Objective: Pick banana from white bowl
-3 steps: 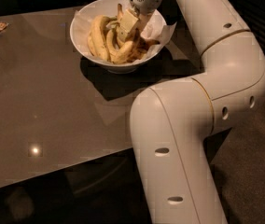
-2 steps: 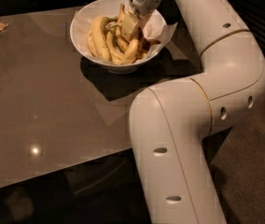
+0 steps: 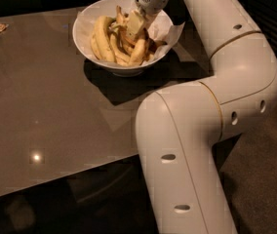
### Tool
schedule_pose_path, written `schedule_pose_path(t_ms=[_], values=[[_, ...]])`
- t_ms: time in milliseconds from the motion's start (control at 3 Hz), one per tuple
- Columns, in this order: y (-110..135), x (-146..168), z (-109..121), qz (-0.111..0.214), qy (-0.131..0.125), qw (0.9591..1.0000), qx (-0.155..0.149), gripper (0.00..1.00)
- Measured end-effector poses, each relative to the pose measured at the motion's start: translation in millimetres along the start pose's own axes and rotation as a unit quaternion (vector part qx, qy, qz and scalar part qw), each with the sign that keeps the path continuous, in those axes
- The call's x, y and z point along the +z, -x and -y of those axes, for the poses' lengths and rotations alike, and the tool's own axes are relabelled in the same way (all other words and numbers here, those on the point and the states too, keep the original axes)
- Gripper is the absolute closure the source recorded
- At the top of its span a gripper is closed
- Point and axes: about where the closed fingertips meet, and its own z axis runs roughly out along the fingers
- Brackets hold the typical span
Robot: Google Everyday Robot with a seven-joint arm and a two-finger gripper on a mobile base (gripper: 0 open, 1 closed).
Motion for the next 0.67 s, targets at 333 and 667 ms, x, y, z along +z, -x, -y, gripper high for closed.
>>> schedule_pose_path(t_ms=[333, 667], values=[[1, -1, 0, 0.001, 0.0, 1.0, -0.001, 1.0], [8, -25, -11, 0.024, -0.003, 0.9992, -0.033, 1.0]])
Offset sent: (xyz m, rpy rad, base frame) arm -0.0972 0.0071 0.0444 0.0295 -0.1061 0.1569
